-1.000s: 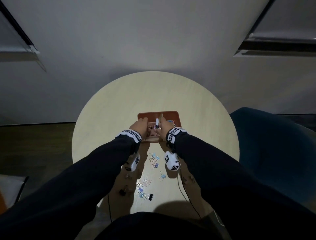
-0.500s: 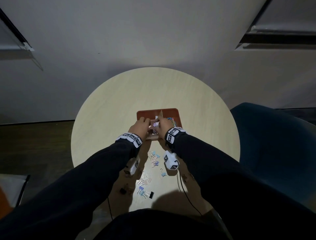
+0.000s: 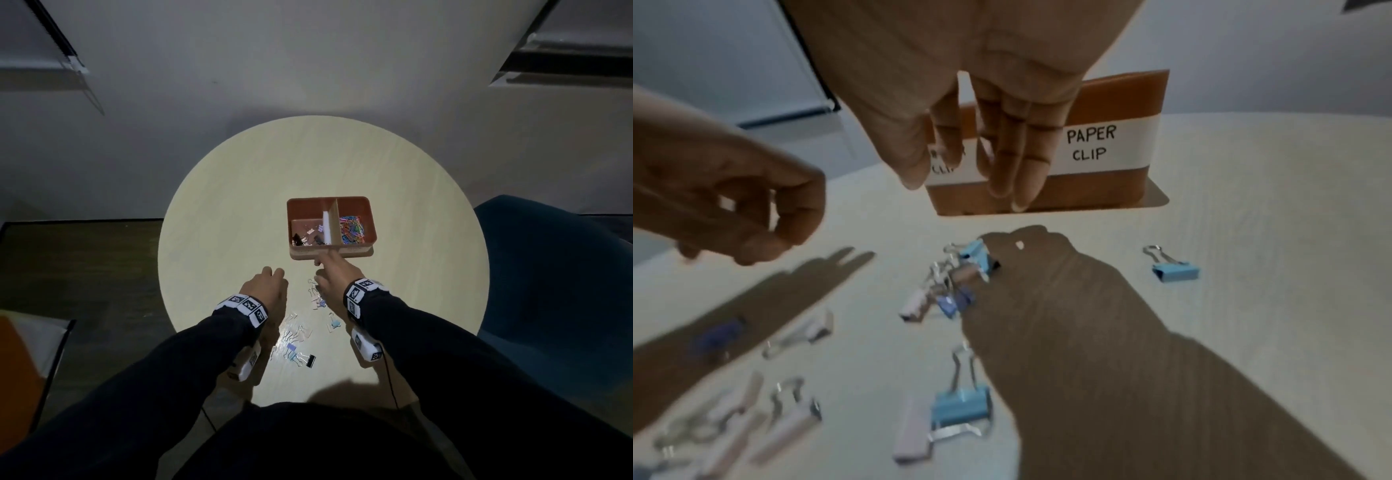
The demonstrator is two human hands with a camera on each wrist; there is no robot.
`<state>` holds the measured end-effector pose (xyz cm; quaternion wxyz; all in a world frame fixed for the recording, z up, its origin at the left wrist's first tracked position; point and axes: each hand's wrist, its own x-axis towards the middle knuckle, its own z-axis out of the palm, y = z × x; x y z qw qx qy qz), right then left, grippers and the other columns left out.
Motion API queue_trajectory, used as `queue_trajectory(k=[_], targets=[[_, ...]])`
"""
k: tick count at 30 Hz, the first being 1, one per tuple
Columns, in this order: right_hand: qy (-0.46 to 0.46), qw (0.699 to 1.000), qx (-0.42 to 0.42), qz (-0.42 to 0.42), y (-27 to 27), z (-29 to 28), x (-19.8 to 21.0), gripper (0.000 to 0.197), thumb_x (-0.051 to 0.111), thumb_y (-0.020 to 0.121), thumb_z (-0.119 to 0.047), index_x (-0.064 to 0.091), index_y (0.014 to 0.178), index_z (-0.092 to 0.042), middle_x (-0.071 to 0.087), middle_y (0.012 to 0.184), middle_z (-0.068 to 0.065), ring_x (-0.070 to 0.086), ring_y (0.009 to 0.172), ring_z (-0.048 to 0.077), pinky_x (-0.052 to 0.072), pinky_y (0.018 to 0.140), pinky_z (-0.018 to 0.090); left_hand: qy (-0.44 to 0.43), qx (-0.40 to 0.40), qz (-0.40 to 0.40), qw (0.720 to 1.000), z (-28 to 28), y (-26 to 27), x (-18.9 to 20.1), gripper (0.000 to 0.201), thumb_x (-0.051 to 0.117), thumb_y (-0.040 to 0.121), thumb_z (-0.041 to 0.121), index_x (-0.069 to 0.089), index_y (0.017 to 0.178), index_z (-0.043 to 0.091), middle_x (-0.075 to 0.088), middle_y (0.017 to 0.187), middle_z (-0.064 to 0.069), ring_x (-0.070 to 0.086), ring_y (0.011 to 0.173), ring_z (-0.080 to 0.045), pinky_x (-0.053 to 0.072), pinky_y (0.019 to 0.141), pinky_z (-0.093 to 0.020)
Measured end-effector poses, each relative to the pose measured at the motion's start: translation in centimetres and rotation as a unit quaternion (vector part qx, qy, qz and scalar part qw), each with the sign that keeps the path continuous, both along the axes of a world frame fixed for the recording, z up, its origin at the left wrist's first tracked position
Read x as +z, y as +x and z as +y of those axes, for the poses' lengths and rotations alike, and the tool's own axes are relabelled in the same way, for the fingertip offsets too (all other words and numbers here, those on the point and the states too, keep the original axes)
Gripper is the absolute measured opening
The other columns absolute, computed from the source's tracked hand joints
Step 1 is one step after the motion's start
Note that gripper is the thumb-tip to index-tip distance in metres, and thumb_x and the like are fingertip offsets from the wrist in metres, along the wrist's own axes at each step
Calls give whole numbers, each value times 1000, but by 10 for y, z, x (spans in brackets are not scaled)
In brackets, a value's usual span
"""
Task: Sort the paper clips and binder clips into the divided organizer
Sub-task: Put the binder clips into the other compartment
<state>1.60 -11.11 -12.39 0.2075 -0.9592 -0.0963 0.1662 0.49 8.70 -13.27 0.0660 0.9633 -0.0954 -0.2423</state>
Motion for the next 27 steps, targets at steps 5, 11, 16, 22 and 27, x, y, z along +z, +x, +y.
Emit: queue_trajectory(k=[5, 11, 16, 22, 27], targets=[[-111, 992, 26, 47, -14, 3, -21, 54, 66, 81, -47, 37, 122, -26, 37, 128, 6, 52, 106, 29, 48, 75, 38, 36, 23, 82, 996, 20, -31, -25, 35, 63, 83, 29, 46, 111, 16, 46, 101, -8, 57, 73, -28, 45, 64, -34], [-136, 985, 35, 99, -20, 19, -37, 76, 75, 75, -46, 31, 132, -23, 33, 126, 12, 47, 110, 34, 47, 79, 40, -34, 4, 84, 996, 16, -46, -41, 40, 59, 87, 14, 39, 120, 16, 41, 113, -13, 60, 75, -34, 52, 69, -39], [-140, 983, 31, 111, -21, 29, -43, 64, 75, 83, -32, 34, 129, -15, 32, 131, 14, 45, 116, 34, 48, 83, 41, -31, -11, 80, 996, 6, -43, -43, 50, 68, 79, 13, 39, 120, 13, 45, 111, -13, 60, 79, -35, 54, 72, -43], [-104, 988, 15, 112, -30, 33, -51, 49, 66, 90, -18, 36, 127, -11, 34, 130, 17, 48, 114, 37, 46, 83, 41, -60, 18, 55, 997, 0, -39, -47, 43, 65, 84, 22, 39, 118, 16, 40, 108, -9, 57, 90, -32, 53, 71, -40], [-97, 987, 4, 125, -36, 35, -58, 35, 58, 92, -6, 41, 123, -8, 37, 125, 19, 53, 105, 39, 44, 77, 38, -88, 18, 35, 995, -9, -38, -57, 40, 64, 85, 15, 41, 117, 23, 36, 109, -7, 49, 92, -29, 47, 68, -34]])
